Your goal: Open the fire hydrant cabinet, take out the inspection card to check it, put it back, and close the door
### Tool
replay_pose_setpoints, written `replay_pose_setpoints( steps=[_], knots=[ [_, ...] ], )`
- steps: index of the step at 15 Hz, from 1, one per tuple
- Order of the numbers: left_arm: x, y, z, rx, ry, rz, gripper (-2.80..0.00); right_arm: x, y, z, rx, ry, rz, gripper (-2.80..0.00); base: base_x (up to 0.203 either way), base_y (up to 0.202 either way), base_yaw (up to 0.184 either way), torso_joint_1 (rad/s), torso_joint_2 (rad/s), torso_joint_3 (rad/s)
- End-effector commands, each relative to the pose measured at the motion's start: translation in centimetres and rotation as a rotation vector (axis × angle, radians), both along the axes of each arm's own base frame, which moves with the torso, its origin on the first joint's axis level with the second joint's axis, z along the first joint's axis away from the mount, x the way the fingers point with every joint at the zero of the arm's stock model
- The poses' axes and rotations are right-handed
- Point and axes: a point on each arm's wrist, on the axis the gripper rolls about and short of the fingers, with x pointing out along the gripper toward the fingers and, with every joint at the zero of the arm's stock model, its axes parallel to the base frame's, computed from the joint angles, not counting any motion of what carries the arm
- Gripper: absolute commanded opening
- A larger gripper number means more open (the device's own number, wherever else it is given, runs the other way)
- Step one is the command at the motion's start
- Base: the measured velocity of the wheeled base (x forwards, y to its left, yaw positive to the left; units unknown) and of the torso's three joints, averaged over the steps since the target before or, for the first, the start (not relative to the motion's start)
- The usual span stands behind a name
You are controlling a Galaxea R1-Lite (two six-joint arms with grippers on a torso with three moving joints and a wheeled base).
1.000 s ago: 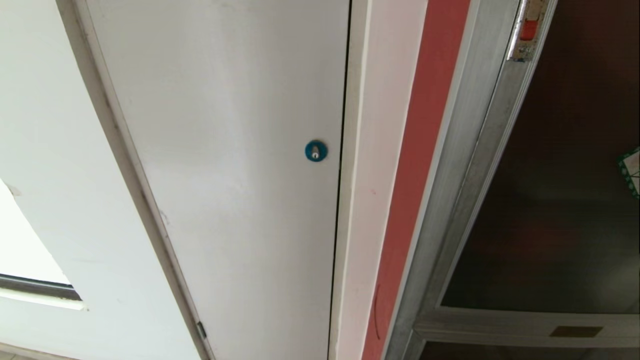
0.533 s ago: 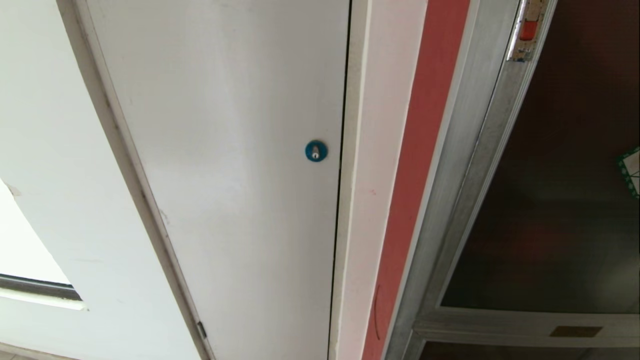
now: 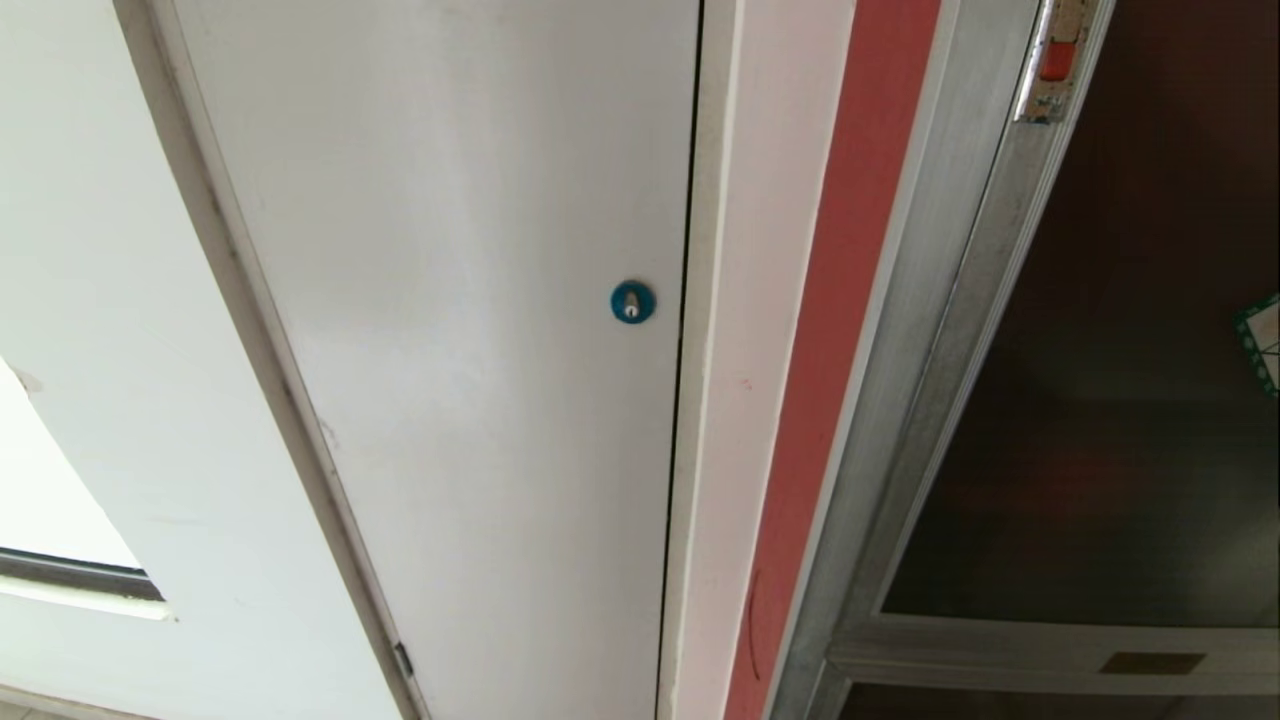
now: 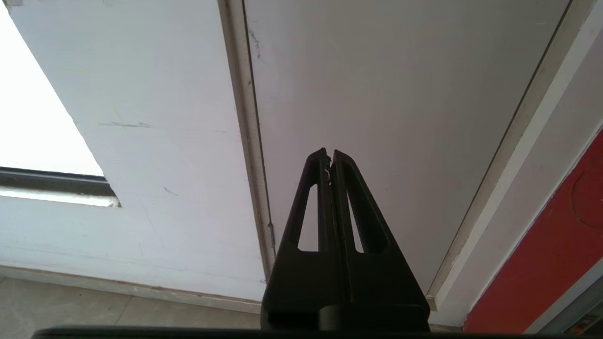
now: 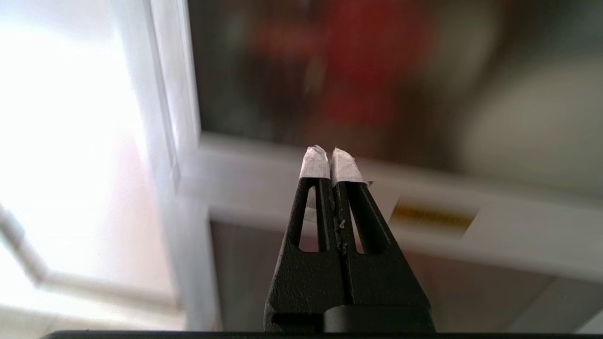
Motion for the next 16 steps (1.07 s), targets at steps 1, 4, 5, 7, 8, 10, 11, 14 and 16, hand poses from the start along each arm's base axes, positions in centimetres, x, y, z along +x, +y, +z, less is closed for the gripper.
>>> replay_pose_setpoints(
  steps=[1, 4, 5, 7, 8, 10, 11, 14, 16],
  knots=[
    [0.06, 0.0, -0.16, 0.0, 0.007, 0.001, -2.8, 0.03, 0.02, -0.44, 0.013, 0.032, 0.008, -2.8, 0.0, 0.0, 0.0, 0.0, 0.0, 0.0],
    [0.06, 0.0, -0.16, 0.0, 0.007, 0.001, -2.8, 0.02, 0.01, -0.44, 0.054, 0.03, 0.008, -2.8, 0.0, 0.0, 0.0, 0.0, 0.0, 0.0],
    [0.06, 0.0, -0.16, 0.0, 0.007, 0.001, -2.8, 0.03, 0.01, -0.39, 0.064, 0.027, 0.006, -2.8, 0.0, 0.0, 0.0, 0.0, 0.0, 0.0],
    [0.06, 0.0, -0.16, 0.0, 0.007, 0.001, -2.8, 0.05, 0.01, -0.38, 0.066, 0.023, 0.006, -2.8, 0.0, 0.0, 0.0, 0.0, 0.0, 0.0],
    [0.06, 0.0, -0.16, 0.0, 0.007, 0.001, -2.8, 0.05, 0.01, -0.38, 0.066, 0.023, 0.006, -2.8, 0.0, 0.0, 0.0, 0.0, 0.0, 0.0],
    [0.06, 0.0, -0.16, 0.0, 0.007, 0.001, -2.8, 0.05, 0.01, -0.38, 0.066, 0.023, 0.006, -2.8, 0.0, 0.0, 0.0, 0.0, 0.0, 0.0],
    [0.06, 0.0, -0.16, 0.0, 0.007, 0.001, -2.8, 0.05, 0.01, -0.38, 0.066, 0.023, 0.006, -2.8, 0.0, 0.0, 0.0, 0.0, 0.0, 0.0],
    [0.06, 0.0, -0.16, 0.0, 0.007, 0.001, -2.8, 0.05, 0.01, -0.38, 0.066, 0.023, 0.006, -2.8, 0.0, 0.0, 0.0, 0.0, 0.0, 0.0],
    [0.06, 0.0, -0.16, 0.0, 0.007, 0.001, -2.8, 0.05, 0.01, -0.38, 0.066, 0.023, 0.006, -2.8, 0.0, 0.0, 0.0, 0.0, 0.0, 0.0]
  ],
)
